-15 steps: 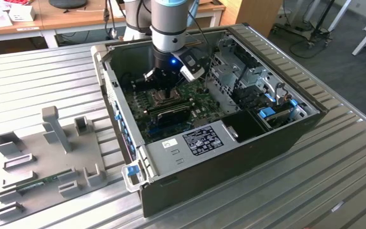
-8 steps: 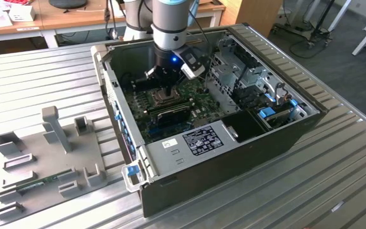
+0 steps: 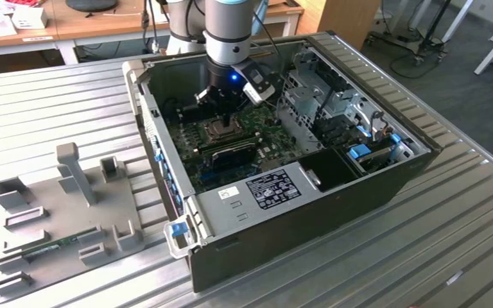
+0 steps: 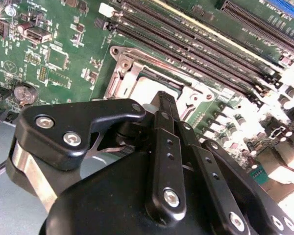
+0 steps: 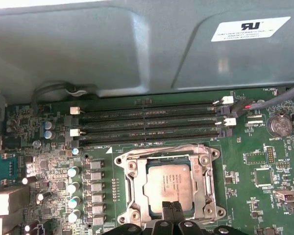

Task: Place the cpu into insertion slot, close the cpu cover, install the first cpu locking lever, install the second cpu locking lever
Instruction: 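Install the second cpu locking lever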

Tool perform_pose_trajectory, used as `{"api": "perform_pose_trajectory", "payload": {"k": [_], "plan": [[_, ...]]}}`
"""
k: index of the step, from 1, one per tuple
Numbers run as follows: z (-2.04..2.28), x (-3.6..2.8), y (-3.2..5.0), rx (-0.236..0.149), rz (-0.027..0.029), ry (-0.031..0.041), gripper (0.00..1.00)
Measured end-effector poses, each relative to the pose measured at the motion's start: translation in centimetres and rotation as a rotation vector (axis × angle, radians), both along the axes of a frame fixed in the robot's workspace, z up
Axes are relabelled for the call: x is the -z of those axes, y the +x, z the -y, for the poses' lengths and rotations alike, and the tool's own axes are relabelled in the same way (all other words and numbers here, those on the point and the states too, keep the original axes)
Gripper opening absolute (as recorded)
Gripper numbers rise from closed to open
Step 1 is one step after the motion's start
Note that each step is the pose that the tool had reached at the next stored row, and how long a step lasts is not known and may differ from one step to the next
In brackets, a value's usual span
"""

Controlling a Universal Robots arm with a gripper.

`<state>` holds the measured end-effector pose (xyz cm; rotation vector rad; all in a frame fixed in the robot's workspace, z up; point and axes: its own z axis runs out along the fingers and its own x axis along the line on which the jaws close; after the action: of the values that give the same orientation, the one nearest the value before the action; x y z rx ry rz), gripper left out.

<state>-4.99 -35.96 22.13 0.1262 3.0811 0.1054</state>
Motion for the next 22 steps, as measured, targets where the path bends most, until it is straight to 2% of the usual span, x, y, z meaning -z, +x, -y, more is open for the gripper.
{"api": "perform_pose_trajectory", "payload": {"k": [2,6,14,22], "plan": [[-0.08,0.00,0.00,0.000,0.0000,0.0000,0.10],[-0.50,0.01,0.00,0.000,-0.0001,-0.0001,0.10],[-0.52,0.01,0.21,0.000,-0.0001,0.0000,0.10],[-0.71,0.01,0.22,0.000,-0.0001,0.0000,0.10]]}}
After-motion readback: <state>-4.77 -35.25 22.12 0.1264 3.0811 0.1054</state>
